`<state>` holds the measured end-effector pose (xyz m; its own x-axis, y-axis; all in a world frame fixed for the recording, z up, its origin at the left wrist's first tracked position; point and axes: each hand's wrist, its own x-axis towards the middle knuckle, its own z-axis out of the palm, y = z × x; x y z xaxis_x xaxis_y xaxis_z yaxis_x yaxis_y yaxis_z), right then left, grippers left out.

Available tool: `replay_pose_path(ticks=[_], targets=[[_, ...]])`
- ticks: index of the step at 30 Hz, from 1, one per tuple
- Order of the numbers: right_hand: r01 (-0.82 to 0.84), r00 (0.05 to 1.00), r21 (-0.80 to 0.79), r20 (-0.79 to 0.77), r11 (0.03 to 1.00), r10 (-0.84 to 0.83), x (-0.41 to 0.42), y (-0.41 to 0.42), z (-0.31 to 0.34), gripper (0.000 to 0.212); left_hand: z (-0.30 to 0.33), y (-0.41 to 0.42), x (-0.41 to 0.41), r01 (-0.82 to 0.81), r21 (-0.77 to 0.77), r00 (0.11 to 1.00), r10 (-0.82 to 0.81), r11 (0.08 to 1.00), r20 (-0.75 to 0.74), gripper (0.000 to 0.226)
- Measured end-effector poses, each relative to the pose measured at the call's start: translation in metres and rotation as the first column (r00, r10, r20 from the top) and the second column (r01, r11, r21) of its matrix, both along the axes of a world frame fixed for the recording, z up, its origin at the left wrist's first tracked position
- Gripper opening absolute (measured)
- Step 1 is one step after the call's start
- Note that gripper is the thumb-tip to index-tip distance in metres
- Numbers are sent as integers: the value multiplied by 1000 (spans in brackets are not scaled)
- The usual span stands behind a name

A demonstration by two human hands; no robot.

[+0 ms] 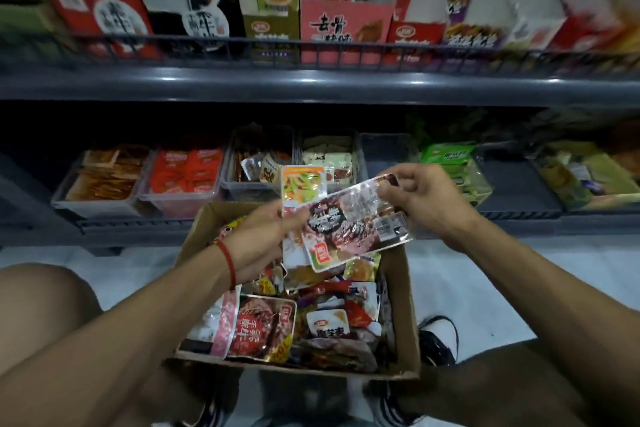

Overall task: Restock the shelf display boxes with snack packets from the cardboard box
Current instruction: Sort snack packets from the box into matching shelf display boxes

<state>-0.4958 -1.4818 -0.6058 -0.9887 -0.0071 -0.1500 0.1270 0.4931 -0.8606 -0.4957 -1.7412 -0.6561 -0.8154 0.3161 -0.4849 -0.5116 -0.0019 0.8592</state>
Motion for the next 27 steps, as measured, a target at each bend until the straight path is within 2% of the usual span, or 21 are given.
replay_pose_path(ticks=[2,4,5,8,9,11,12,14,17,19,20,22,24,26,27], targets=[[90,953,124,-297,988,-50,11,5,13,8,2,-5,0,-122,18,993,122,992,-2,30],[106,822,251,-567,962,57,30,-1,20,15,4,-5,1,-165,64,986,162,984,42,30],[65,761,298,-632,953,146,41,-9,17,18,9,-2,3,-154,100,985,145,983,95,31],[-151,656,493,-599,857,460,66,-42,-5,30,24,13,18,-57,286,976,-7,957,218,44],[-221,641,558,-535,800,551,68,-52,-11,35,28,16,24,-38,328,973,-39,944,226,49],[-345,619,604,-429,719,658,67,-61,-20,40,30,19,28,-21,356,988,-35,934,151,40],[-384,618,576,-420,722,664,65,-62,-19,38,29,18,29,-43,367,994,3,929,111,37],[-380,645,477,-477,793,596,61,-60,-10,32,28,13,27,-115,384,993,92,916,78,38],[-219,664,356,-628,909,406,43,-53,10,24,33,7,20,-188,329,981,196,925,9,37],[-54,713,357,-640,933,286,26,-50,25,37,38,4,16,-220,250,963,251,943,-101,39],[14,776,352,-594,936,212,19,-49,31,50,41,3,14,-236,219,948,274,947,-161,39],[14,916,275,-389,961,98,7,-52,43,65,46,-1,12,-265,204,919,311,942,-242,36],[-81,978,41,-191,996,87,-2,-57,51,47,54,-7,10,-307,200,884,357,930,-302,36],[-142,989,-190,-79,971,129,-11,-61,58,29,64,-16,6,-368,186,833,412,911,-369,36],[-177,984,-261,-46,949,171,-16,-63,61,29,70,-23,4,-397,177,806,434,901,-402,36]])
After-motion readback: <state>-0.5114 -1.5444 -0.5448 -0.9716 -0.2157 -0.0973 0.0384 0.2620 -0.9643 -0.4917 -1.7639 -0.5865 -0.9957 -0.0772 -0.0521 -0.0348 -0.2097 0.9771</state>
